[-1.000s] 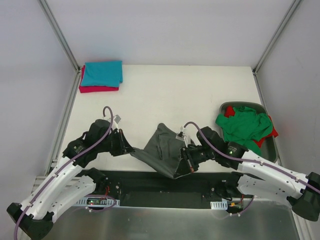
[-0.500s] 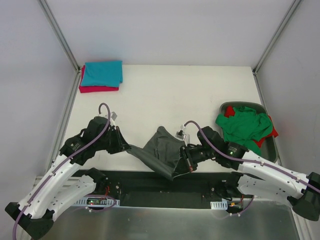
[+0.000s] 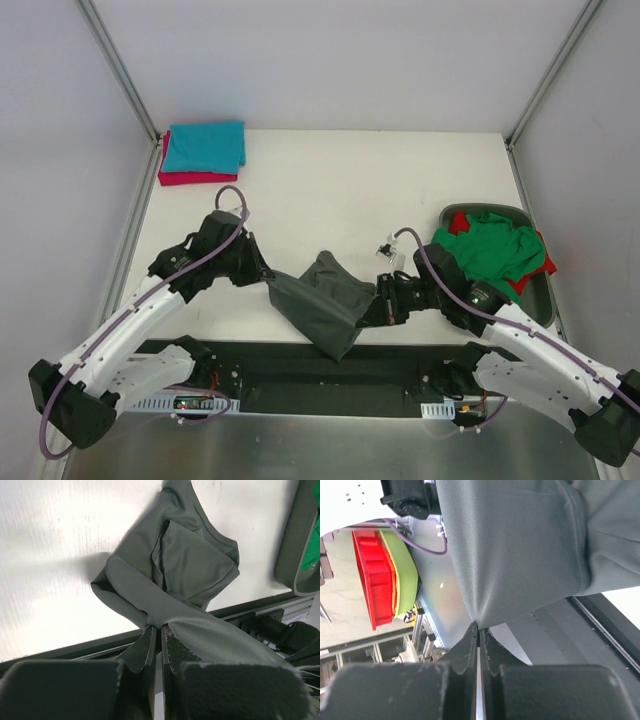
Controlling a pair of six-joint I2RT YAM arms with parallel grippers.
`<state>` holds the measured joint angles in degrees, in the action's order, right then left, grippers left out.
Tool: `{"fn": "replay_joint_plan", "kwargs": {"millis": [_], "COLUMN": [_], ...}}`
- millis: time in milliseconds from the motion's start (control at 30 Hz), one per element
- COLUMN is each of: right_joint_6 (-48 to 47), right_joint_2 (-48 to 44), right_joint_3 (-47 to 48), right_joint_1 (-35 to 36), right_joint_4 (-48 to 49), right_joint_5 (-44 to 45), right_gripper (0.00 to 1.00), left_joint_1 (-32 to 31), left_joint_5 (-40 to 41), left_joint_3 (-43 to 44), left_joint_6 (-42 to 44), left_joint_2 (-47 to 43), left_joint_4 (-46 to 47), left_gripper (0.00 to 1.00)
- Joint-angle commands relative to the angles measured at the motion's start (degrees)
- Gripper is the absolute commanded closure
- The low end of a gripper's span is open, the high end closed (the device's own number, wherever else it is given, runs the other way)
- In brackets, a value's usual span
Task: Fold and stack the t-shirts
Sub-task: Fold the long partially folded tshirt into a neat square
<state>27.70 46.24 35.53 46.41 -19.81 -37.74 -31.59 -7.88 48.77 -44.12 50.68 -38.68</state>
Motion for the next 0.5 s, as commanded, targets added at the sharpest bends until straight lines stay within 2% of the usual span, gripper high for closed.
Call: {"fn": "replay_joint_plan", "kwargs": {"millis": [0,467], "right_joint_6": [-2.74,-7.49], "right_joint_2": [-0.89,-2.47], "right_joint_3": [-1.51,-1.95], "right_joint_1": [-3.25,-10.29], "right_joint_4": [-3.92,-9.62], "right_joint_5": [-0.50,13.03], "right_gripper": [0.99,0.99], "left_joint_1": [-0.05,-0.22], "left_joint_5": [3.57,4.01], "left_joint_3": [4.13,12.48], "left_joint_6": [0.96,2.37], "left_joint_2": [5.39,23.67], "left_joint_4": [6.41,12.75], "left_gripper": [1.00,1.00]}}
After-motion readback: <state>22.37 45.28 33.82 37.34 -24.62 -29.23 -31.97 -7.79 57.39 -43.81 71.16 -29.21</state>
